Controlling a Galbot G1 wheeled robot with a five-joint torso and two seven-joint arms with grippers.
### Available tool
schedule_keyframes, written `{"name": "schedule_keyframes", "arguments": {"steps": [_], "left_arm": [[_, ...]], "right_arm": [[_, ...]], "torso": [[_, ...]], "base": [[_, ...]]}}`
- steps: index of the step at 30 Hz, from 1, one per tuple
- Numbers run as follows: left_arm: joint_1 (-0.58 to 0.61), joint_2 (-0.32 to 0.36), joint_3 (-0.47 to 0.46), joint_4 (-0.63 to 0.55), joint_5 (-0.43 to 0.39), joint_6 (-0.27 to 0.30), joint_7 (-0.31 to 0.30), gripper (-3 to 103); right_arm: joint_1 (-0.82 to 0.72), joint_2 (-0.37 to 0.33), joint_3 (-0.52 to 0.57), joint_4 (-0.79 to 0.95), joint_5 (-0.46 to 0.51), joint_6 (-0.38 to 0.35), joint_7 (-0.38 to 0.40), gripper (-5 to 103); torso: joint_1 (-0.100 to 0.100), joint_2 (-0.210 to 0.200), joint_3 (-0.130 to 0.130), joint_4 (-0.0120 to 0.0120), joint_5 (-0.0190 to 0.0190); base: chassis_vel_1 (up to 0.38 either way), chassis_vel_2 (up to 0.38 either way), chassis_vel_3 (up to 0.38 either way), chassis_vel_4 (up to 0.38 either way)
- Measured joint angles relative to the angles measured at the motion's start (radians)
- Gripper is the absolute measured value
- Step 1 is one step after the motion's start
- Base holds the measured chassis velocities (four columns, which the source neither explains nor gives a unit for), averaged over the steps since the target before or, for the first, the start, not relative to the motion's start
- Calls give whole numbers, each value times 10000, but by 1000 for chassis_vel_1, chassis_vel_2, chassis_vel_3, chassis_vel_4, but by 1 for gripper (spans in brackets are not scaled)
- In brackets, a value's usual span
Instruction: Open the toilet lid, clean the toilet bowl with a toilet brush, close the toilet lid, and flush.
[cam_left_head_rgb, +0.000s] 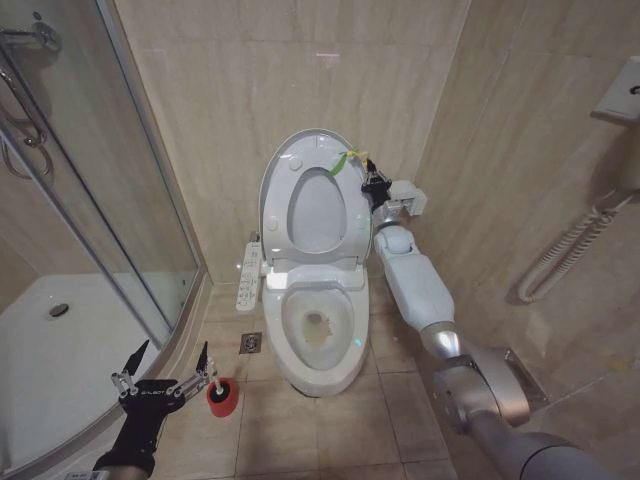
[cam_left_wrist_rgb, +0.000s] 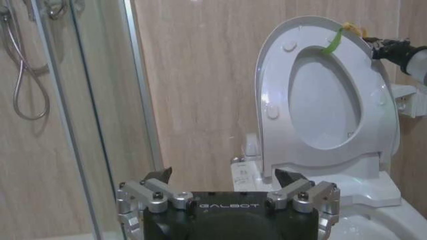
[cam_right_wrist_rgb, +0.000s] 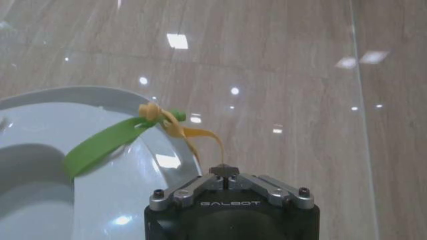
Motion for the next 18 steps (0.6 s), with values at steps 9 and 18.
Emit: {"name": "schedule_keyframes", "arguments": {"steps": [9, 18], "left_arm": [[0, 0, 0, 0, 0, 0, 0, 100], [0, 0, 0, 0, 0, 0, 0, 100]], "right_arm": [[-516, -428, -210, 941, 463, -419, 205, 0], [-1152, -873, -355, 1770, 953, -758, 211, 0]], "torso": [[3, -2, 3, 8, 3], [2, -2, 3, 2, 3]], "base": [[0, 0, 0, 0], [0, 0, 0, 0]]}}
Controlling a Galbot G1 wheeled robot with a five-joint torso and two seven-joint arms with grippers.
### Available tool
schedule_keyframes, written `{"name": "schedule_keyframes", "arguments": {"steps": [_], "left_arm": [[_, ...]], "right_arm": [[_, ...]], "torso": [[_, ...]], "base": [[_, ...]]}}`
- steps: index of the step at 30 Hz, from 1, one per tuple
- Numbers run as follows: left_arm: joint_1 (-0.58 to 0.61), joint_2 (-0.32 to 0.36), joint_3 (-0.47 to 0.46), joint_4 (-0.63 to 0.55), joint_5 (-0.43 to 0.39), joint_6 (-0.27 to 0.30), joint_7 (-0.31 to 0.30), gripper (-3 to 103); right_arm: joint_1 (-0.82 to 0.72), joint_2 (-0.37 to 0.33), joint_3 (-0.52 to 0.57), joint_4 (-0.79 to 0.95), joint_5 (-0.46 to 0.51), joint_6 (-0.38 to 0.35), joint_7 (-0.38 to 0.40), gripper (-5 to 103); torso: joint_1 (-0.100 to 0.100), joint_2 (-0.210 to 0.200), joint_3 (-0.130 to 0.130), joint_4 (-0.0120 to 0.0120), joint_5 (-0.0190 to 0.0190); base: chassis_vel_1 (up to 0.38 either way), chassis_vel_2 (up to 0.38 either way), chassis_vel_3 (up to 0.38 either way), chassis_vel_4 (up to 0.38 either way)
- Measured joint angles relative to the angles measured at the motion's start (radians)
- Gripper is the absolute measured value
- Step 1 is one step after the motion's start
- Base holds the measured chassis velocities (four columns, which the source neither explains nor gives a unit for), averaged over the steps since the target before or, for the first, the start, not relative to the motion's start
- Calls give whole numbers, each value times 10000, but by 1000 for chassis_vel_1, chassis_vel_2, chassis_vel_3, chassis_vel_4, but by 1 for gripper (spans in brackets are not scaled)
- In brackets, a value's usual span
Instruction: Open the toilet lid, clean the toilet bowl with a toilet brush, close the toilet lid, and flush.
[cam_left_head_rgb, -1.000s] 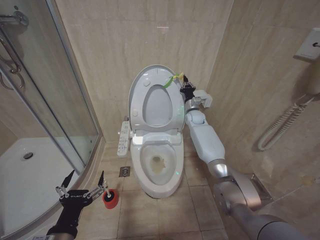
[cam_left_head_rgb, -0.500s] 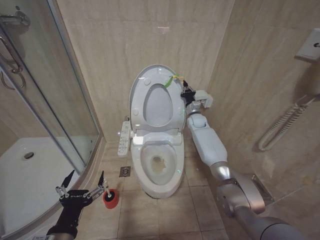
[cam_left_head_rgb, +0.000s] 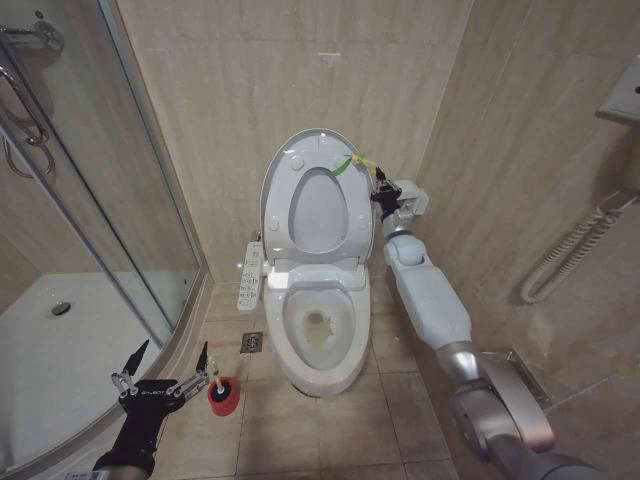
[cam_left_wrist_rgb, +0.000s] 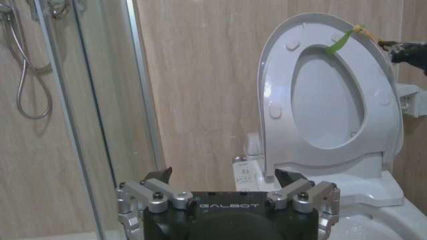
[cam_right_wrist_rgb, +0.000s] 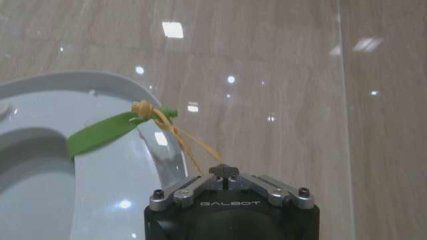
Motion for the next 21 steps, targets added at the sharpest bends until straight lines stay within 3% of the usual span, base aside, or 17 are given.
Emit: {"name": "schedule_keyframes", "arguments": {"steps": [13, 19, 20, 21], "left_arm": [[0, 0, 0, -1, 0, 0, 0, 100], [-1, 0, 0, -1, 0, 0, -1, 100], [0, 1, 0, 0, 0, 0, 0, 100], [0, 1, 0, 0, 0, 0, 0, 100]], "right_arm": [[-588, -120, 136, 378, 68, -105, 50, 0], [-1580, -470, 3, 1786, 1086, -683, -196, 0], [-1821, -587, -36, 2139, 1308, -841, -265, 19], [-1821, -587, -36, 2139, 1308, -841, -265, 19]], "torso": [[0, 0, -1, 3, -2], [0, 0, -1, -2, -3], [-1, 0, -1, -4, 0], [-1, 0, -1, -4, 0]], "base": [[0, 0, 0, 0], [0, 0, 0, 0], [0, 0, 0, 0], [0, 0, 0, 0]]}}
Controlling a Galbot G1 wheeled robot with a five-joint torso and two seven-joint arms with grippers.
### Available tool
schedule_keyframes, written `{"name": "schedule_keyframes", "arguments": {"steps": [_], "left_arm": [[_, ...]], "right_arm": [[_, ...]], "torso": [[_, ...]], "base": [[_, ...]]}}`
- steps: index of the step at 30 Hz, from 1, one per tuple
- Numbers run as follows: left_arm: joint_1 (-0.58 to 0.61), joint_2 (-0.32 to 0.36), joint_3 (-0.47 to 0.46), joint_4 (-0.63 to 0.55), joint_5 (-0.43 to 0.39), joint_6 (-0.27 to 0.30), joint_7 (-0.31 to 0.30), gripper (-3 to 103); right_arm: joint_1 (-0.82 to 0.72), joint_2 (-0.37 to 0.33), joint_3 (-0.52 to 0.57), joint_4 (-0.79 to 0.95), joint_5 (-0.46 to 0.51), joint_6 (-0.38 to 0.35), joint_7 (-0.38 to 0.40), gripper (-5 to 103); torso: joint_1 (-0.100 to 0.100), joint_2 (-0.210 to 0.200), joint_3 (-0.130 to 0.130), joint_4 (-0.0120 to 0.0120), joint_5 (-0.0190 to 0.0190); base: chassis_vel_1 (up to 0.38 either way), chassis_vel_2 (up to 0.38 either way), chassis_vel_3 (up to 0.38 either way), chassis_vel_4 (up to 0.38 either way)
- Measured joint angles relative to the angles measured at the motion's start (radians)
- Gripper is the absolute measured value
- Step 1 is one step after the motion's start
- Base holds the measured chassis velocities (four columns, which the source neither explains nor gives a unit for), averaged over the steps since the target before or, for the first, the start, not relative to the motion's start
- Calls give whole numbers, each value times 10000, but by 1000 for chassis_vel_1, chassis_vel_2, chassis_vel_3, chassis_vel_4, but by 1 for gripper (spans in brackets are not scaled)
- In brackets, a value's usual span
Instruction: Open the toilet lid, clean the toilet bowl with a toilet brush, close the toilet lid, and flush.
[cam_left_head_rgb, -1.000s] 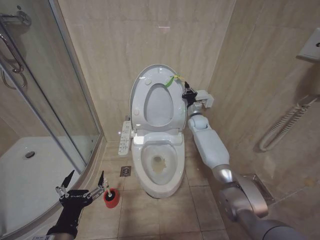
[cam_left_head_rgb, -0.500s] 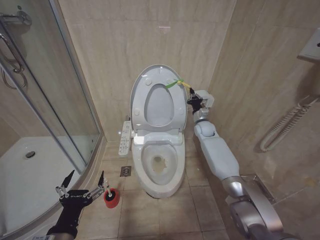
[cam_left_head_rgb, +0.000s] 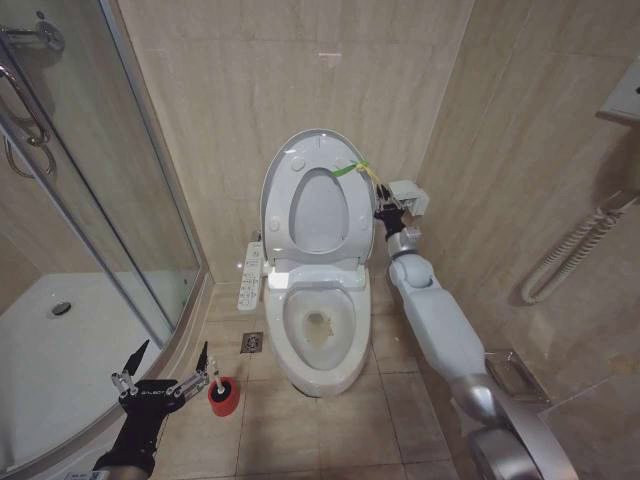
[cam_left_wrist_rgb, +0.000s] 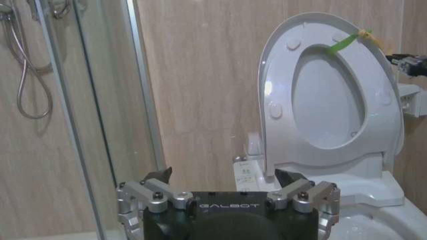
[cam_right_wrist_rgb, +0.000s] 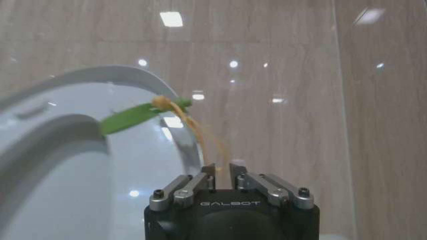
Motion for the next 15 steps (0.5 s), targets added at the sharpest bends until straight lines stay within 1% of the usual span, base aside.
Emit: {"name": "schedule_keyframes", "arguments": {"steps": [2, 3, 6, 7, 8, 10, 12, 13, 14, 15], "left_arm": [[0, 1, 0, 0, 0, 0, 0, 100], [0, 1, 0, 0, 0, 0, 0, 100], [0, -1, 0, -1, 0, 0, 0, 100], [0, -1, 0, 0, 0, 0, 0, 100], [0, -1, 0, 0, 0, 0, 0, 100], [0, -1, 0, 0, 0, 0, 0, 100], [0, 0, 0, 0, 0, 0, 0, 100], [0, 0, 0, 0, 0, 0, 0, 100], [0, -1, 0, 0, 0, 0, 0, 100], [0, 0, 0, 0, 0, 0, 0, 100]], "right_arm": [[-623, -375, -178, 1083, 652, -481, -16, 19], [-623, -375, -178, 1083, 652, -481, -16, 19], [-1306, -734, -279, 2392, 1316, -937, 235, 19], [-1491, -812, -275, 2715, 1368, -994, 325, 46], [-1491, -812, -275, 2715, 1368, -994, 325, 46], [-1891, -972, -201, 3313, 1440, -1144, 446, 46], [-2390, -1115, -43, 3861, 1525, -1249, 551, 46], [-2390, -1115, -43, 3861, 1525, -1249, 551, 46], [-2729, -1165, 91, 4151, 1563, -1299, 630, 46], [-3116, -1213, 223, 4465, 1601, -1345, 720, 73]], "torso": [[0, 0, 0, 1, 2], [0, 0, 0, 1, 2], [-1, 1, -1, 4, 0], [-1, 1, -1, 7, -1], [-1, 1, -1, 7, -1], [-1, 1, -1, 9, -1], [-1, 2, -1, 3, -2], [-1, 2, -1, 3, -2], [-1, 1, 0, 4, -1], [-1, 1, -1, 4, 0]], "base": [[0, 0, 0, 0], [0, 0, 0, 0], [0, 0, 0, 0], [0, 0, 0, 0], [0, 0, 0, 0], [0, 0, 0, 0], [0, 0, 0, 0], [0, 0, 0, 0], [0, 0, 0, 0], [0, 0, 0, 0]]}}
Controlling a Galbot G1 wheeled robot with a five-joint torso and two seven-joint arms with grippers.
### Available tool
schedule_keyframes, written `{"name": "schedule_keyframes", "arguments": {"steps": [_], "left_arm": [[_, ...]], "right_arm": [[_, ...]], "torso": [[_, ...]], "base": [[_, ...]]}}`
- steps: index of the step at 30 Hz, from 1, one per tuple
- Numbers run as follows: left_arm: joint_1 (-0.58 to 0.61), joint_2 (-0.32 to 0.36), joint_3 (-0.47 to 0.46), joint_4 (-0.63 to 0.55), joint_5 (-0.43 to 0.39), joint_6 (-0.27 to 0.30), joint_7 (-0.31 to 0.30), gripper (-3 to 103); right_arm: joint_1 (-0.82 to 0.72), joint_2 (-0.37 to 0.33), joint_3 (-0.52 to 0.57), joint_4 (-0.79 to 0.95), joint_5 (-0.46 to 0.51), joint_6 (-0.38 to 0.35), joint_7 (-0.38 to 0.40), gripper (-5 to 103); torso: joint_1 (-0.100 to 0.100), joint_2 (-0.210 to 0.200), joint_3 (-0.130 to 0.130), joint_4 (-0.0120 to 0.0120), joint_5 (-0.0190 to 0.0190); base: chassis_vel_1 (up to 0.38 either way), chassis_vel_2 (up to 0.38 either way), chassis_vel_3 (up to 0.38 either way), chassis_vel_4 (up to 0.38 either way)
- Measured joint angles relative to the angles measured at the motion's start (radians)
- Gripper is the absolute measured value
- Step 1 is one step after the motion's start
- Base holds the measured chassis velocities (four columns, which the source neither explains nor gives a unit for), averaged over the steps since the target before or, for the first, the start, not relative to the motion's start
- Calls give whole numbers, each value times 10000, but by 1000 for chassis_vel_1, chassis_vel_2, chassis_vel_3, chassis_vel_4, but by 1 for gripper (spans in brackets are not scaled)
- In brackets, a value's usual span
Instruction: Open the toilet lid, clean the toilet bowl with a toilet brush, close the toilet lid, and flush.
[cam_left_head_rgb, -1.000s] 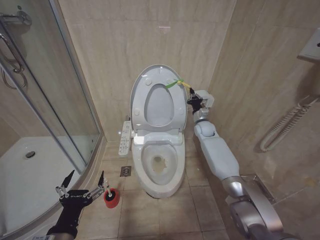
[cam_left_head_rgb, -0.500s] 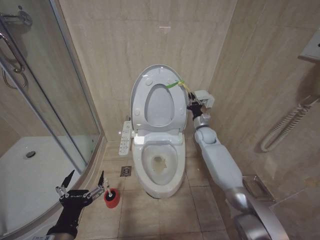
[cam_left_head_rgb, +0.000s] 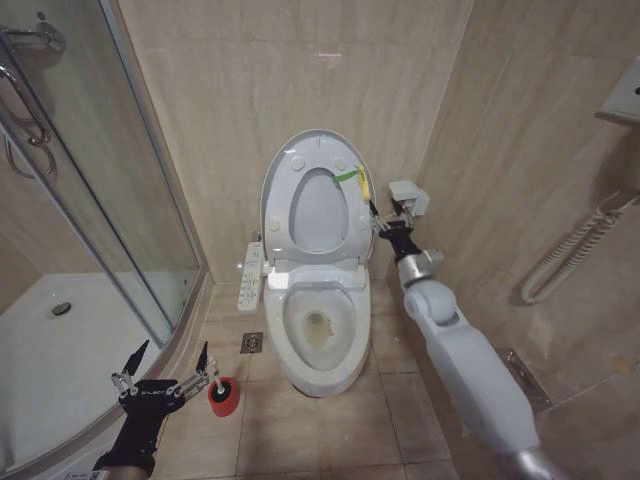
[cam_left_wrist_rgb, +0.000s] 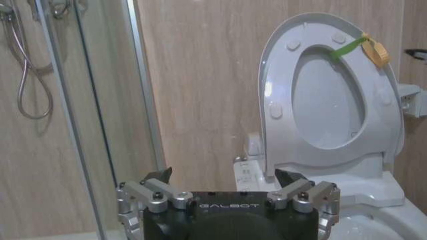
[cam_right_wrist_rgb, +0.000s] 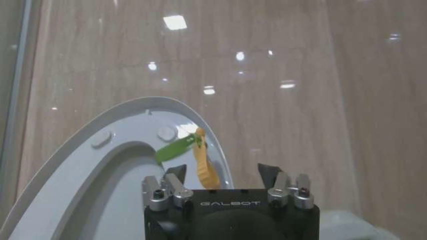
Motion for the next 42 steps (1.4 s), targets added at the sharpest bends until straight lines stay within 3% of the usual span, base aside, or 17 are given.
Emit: {"name": "schedule_keyframes", "arguments": {"steps": [7, 8, 18, 26, 29, 36, 42], "left_arm": [[0, 0, -1, 0, 0, 0, -1, 100], [0, 0, 0, 0, 0, 0, -1, 100], [0, 0, -1, 0, 1, 0, -1, 100], [-1, 0, -1, 0, 0, 0, 0, 100], [0, -1, 0, 0, 0, 0, 0, 100], [-1, 0, 0, 0, 0, 0, 0, 100], [0, 0, -1, 0, 0, 0, -1, 100]], "right_arm": [[-2035, -296, 602, 2067, 230, -812, 944, 73], [-2390, -345, 705, 2442, 235, -973, 1095, 98], [-5083, -494, 1100, 4465, -244, -2150, 1981, 100], [-7147, -148, 1799, 5234, -815, -1905, 935, 100], [-7818, 308, 2153, 5626, -1316, -1588, 540, 100], [-8642, 1026, 2732, 5764, -1729, -732, 87, 100], [-9348, 1385, 3003, 6195, -1774, -429, -35, 100]], "torso": [[-1, 0, -1, -1, -2], [-1, 0, -1, -3, -2], [0, 0, 0, 2, -1], [0, 0, 0, 0, -1], [0, 0, 0, 1, -4], [0, -1, 0, 0, -3], [1, -1, 0, 0, -4]], "base": [[0, 0, 0, 0], [0, 0, 0, 0], [0, 0, 0, 0], [0, 0, 0, 0], [0, 0, 0, 0], [0, 0, 0, 0], [0, 0, 0, 0]]}}
